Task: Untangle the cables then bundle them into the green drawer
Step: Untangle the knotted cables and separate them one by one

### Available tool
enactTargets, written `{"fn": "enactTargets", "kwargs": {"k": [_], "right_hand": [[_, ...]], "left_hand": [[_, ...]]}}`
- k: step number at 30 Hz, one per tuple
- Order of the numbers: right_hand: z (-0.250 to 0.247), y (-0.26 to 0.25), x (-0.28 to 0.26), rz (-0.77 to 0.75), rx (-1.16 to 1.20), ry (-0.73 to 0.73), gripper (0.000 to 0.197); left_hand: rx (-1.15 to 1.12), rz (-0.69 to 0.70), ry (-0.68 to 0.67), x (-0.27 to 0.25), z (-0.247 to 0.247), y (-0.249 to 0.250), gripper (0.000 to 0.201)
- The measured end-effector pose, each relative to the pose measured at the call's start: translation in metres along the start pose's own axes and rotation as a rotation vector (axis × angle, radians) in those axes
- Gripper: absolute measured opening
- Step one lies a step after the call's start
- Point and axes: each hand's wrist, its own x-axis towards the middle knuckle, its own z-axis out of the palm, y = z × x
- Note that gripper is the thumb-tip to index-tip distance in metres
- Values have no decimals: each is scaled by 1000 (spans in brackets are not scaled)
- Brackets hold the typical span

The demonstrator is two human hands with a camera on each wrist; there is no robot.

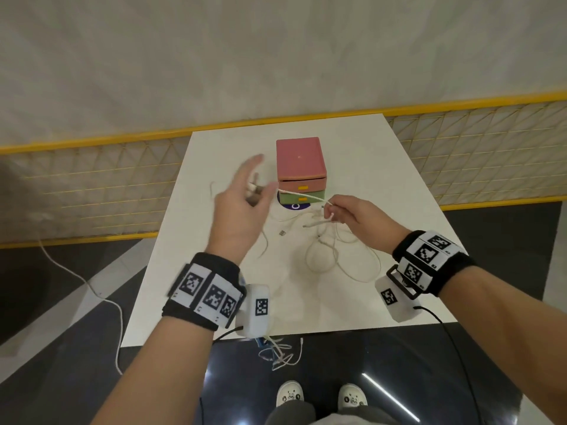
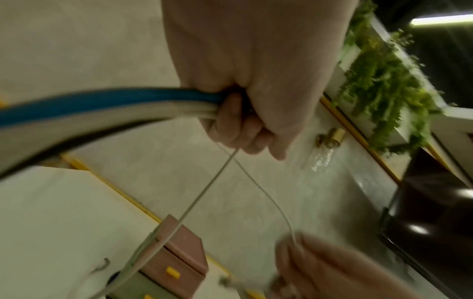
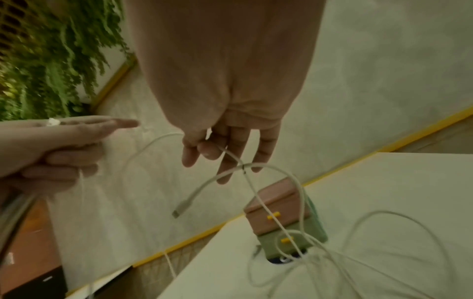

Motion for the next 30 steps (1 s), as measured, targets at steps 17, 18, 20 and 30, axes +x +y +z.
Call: {"fn": "enactTargets", "kwargs": {"k": [17, 18, 20, 30], "right_hand": [[-14, 14, 25, 48, -163, 6, 24], [-15, 13, 25, 51, -167, 14, 24], [-18, 6, 27, 44, -148, 44, 23], [-29, -67, 33, -231, -167, 84, 19]], "left_hand": [[-87, -64, 349, 24, -7, -18, 18], [-84, -82, 369, 26, -10, -20, 20], [-70, -85, 357, 24, -13, -17, 20], [75, 144, -149, 11, 19, 12, 13]]}}
